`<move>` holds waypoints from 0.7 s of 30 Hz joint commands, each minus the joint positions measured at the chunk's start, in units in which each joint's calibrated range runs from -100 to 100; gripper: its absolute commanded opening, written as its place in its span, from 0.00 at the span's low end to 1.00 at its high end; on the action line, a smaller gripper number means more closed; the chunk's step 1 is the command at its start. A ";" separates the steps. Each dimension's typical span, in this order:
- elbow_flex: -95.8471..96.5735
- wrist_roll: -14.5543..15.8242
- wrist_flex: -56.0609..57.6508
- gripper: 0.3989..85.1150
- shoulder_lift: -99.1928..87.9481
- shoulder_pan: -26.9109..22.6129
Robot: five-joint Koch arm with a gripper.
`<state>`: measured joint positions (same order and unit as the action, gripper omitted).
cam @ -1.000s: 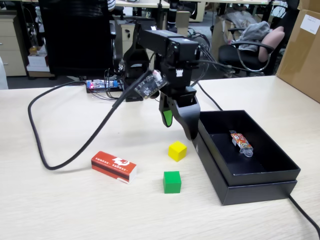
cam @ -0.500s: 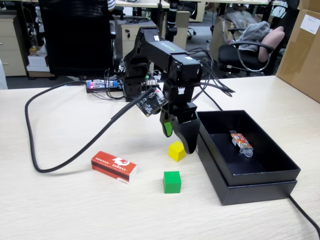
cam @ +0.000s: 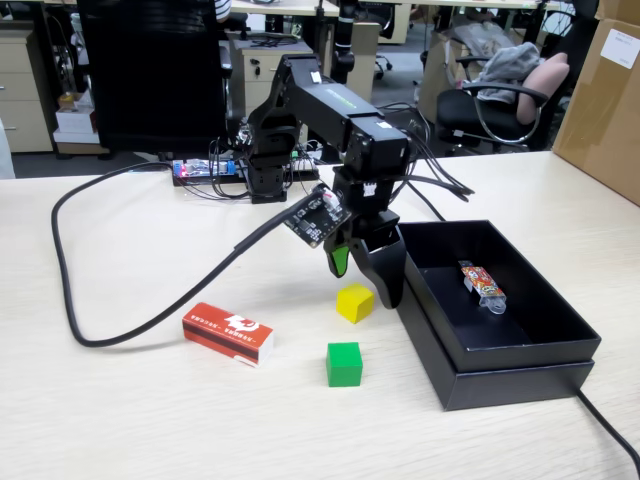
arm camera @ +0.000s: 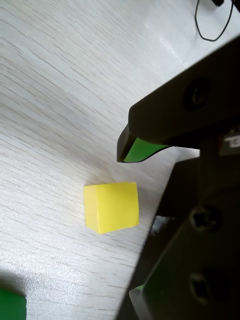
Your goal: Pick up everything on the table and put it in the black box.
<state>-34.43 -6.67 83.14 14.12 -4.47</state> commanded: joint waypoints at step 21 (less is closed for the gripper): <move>-0.02 0.05 -4.13 0.27 3.61 0.20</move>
<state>-32.51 -6.47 79.69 18.81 -4.27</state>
